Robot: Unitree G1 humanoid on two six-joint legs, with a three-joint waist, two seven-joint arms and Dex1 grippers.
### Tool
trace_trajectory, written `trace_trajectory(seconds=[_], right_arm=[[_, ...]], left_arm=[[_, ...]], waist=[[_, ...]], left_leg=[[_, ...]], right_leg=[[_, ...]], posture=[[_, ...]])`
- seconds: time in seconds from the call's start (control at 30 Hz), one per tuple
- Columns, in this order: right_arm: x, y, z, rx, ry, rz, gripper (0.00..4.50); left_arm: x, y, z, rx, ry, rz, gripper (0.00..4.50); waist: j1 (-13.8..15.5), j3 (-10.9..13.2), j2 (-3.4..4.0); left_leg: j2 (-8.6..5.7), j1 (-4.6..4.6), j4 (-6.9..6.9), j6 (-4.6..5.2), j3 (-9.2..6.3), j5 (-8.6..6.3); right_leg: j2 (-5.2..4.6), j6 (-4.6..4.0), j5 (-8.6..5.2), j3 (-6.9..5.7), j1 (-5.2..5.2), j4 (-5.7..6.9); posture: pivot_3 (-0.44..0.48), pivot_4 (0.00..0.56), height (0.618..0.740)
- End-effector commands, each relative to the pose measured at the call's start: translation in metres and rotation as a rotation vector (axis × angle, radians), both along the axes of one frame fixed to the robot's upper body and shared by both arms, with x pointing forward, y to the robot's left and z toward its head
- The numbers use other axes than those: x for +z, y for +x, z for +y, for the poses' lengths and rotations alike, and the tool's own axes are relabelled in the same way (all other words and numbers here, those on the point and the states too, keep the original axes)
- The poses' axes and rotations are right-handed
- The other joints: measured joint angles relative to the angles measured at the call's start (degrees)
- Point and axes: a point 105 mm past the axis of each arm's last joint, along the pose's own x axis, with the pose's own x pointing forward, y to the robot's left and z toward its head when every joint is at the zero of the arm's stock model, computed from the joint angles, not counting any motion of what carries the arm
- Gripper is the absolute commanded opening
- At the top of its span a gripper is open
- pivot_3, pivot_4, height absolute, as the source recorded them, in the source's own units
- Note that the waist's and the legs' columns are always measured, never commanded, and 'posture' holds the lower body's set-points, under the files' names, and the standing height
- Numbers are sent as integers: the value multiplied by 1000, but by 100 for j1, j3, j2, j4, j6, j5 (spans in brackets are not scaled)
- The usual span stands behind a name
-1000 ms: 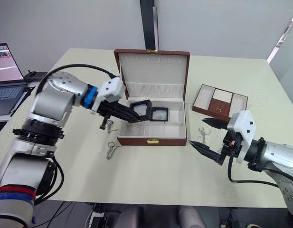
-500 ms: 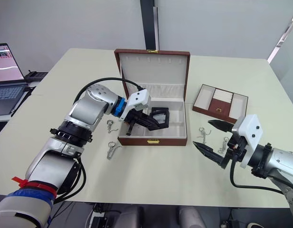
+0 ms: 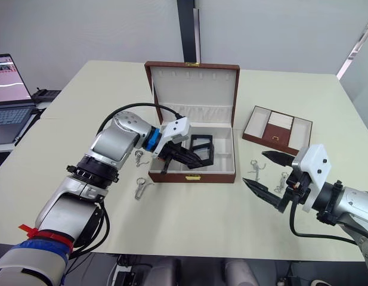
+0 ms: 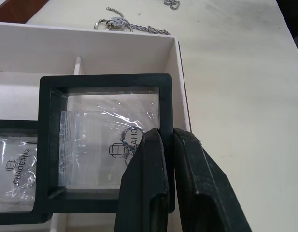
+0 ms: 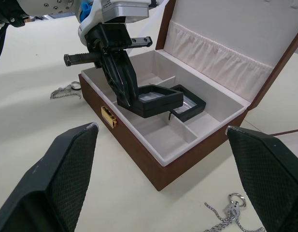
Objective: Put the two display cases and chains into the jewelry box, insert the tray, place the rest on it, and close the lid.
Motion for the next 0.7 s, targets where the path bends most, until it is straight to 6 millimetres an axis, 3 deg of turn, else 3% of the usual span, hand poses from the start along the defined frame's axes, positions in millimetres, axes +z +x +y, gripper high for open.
trace_trajectory(seconds=[0.03, 0.4, 0.7], right_arm=[[8, -2, 0, 6, -8, -37, 4500], [7, -1, 0, 6, -10, -34, 4500], [7, 0, 0, 6, -10, -34, 4500]], left_arm=[[2, -4, -4, -26, -1, -19, 50], [-1, -7, -4, -35, 9, -24, 50], [1, -3, -4, -25, 5, -50, 2675]], waist=[[-1, 0, 0], [2, 0, 0], [1, 0, 0]], left_leg=[[0, 0, 0, 0, 0, 0], [-2, -1, 0, 0, -1, 0], [-3, -1, 0, 0, -2, 0]], right_leg=[[0, 0, 0, 0, 0, 0], [-2, 0, 0, 0, 1, 0], [-2, 0, 0, 0, 1, 0]], posture=[[0, 150, 740], [0, 150, 740], [0, 150, 740]])
